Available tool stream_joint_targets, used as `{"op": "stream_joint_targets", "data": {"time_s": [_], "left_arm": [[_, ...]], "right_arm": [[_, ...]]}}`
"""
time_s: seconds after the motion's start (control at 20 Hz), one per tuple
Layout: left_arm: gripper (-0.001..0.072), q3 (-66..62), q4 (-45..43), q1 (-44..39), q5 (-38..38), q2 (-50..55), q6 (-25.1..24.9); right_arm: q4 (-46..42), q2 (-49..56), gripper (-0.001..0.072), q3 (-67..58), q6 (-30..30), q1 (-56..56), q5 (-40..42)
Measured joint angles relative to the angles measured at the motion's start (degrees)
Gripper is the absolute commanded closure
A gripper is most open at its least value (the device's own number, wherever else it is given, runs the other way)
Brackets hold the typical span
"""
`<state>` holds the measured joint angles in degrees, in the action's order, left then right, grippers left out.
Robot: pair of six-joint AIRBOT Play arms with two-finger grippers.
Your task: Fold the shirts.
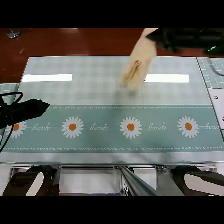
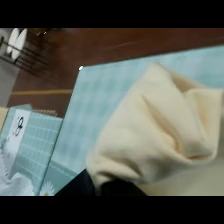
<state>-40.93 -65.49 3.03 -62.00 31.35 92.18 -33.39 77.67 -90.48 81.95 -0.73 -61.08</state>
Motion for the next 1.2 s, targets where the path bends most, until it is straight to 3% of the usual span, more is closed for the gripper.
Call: {"op": "stream_joint_targets", "data": {"time_s": [0.4, 0.95, 1.2], "left_arm": [[0.0682, 0.0, 0.0, 0.0, -0.1, 0.0, -0.8], [0.0682, 0.0, 0.0, 0.0, 0.1, 0.0, -4.5], [0.0683, 0.0, 0.0, 0.0, 0.7, 0.0, -4.8]], "right_arm": [[-23.9, -11.2, 0.0679, -3.0, 11.3, -20.5, -14.0], [-34.4, -33.0, 0.0679, 26.0, 15.7, -54.3, -23.7], [-49.4, -42.9, 0.0677, 34.7, 18.5, -68.3, -27.1]]}}
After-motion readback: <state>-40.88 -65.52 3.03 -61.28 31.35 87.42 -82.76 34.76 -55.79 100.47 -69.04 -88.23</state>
